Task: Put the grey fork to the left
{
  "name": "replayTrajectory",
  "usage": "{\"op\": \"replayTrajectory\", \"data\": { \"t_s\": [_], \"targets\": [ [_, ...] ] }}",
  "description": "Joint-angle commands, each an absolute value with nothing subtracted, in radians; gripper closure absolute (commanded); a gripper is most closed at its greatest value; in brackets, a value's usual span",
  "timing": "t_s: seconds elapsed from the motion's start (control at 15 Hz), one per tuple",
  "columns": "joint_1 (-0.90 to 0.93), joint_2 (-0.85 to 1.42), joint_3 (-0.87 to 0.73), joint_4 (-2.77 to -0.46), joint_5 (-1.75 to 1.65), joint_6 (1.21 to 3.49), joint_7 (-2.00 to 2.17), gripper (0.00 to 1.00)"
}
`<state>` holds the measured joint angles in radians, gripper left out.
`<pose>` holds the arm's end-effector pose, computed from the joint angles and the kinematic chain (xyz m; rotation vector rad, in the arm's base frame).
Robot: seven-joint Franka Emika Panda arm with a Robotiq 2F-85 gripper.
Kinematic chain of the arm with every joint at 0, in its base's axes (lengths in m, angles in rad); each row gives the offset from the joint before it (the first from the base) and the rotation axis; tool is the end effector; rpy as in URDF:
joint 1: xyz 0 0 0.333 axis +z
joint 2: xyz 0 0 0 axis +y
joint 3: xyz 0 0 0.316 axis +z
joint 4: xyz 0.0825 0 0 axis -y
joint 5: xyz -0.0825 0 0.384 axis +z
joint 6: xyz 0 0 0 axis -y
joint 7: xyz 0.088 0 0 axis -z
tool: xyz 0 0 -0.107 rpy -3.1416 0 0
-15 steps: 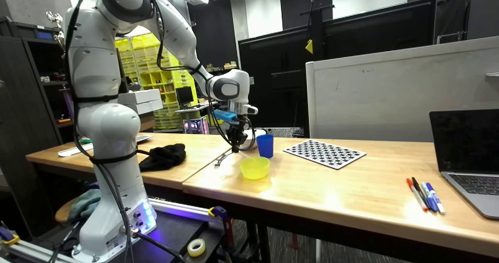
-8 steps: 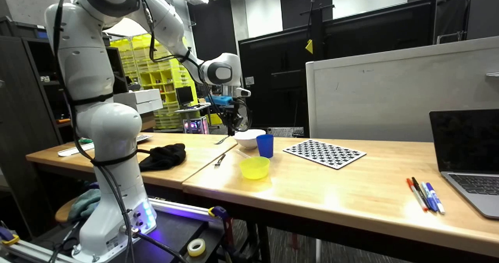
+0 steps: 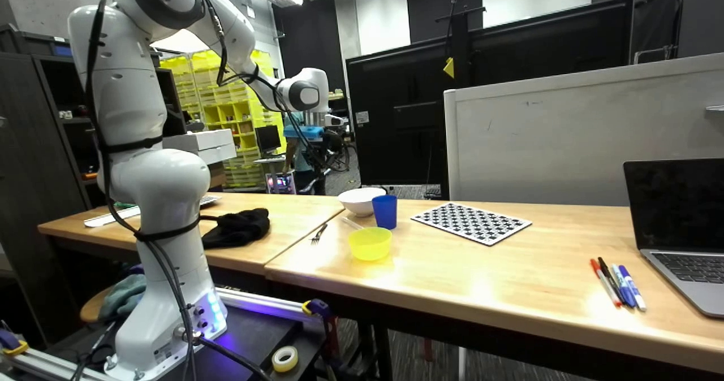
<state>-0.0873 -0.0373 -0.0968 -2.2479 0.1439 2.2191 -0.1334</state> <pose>0.5092 -0.0903 0.3827 -3.0184 0.2073 -0.0406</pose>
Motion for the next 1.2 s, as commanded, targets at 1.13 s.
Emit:
{"op": "replayTrajectory", "data": {
  "t_s": [1.13],
  "targets": [
    [-0.066,0.265,-0.013,-1.969,0.226,2.056,-0.346,0.96]
  ]
}}
